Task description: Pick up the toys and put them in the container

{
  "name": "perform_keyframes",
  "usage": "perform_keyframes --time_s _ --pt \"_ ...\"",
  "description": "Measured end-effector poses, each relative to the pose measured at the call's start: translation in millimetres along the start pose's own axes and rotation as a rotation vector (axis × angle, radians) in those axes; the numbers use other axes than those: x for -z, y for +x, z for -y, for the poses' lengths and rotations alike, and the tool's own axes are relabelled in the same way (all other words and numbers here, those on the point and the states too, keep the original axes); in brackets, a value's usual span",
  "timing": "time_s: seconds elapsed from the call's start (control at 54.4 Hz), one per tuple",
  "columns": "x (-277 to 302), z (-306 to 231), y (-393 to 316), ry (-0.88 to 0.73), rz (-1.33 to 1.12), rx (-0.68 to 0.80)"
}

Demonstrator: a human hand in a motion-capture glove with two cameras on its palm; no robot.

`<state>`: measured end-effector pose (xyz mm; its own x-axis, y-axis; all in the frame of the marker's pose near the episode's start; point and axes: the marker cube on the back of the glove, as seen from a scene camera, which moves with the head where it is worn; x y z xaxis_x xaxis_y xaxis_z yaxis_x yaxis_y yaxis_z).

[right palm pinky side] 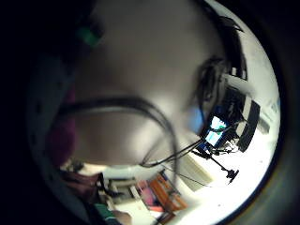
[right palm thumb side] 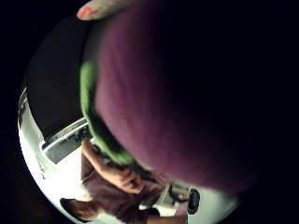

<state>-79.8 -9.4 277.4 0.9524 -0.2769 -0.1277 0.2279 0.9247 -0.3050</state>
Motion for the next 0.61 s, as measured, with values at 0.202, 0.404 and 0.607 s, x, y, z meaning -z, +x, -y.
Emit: perform_keyframes --time_s 0.202,0.404,0.607 --pt "20 12 -11 -0.075 0.059 0.04" --pt "77 -4 -30 -0.025 0.375 0.142" --pt "132 -30 -35 0.073 0.369 0.119"
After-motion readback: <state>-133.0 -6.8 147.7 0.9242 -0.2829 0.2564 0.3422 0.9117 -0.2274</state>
